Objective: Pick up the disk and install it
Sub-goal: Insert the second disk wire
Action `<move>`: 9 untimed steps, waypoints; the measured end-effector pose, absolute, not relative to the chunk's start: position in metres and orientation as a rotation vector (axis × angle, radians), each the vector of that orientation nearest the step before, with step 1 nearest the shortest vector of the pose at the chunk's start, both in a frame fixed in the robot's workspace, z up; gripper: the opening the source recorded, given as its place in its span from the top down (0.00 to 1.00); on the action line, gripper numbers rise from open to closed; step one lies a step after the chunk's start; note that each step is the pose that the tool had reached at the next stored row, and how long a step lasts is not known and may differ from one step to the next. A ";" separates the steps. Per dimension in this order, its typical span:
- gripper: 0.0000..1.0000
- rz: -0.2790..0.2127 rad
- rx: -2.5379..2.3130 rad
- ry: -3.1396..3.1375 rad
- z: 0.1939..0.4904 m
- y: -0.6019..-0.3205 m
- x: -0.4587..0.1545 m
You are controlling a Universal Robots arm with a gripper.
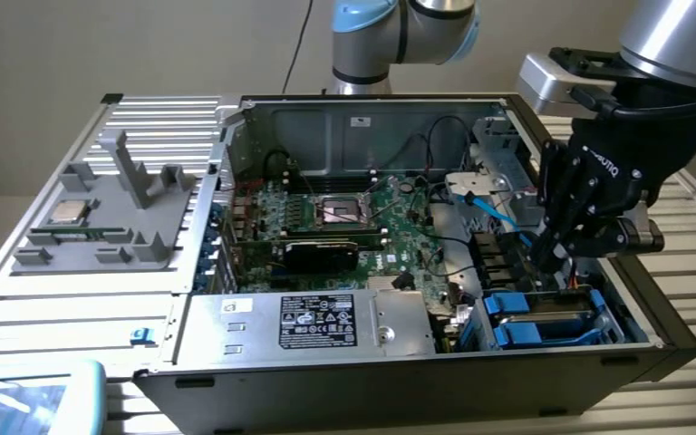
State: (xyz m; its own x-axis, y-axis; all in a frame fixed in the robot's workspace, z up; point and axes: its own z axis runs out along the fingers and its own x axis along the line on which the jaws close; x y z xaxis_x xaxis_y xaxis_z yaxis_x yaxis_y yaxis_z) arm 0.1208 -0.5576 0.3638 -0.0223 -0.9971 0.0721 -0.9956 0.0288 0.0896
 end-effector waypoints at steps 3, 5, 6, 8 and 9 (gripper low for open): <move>0.84 -0.022 2.113 -2.168 0.364 -0.558 0.121; 0.84 -0.022 2.113 -2.168 0.364 -0.558 0.121; 0.84 -0.022 2.113 -2.168 0.364 -0.558 0.121; 0.84 -0.022 2.113 -2.168 0.364 -0.558 0.121; 0.84 -0.022 2.113 -2.168 0.364 -0.558 0.121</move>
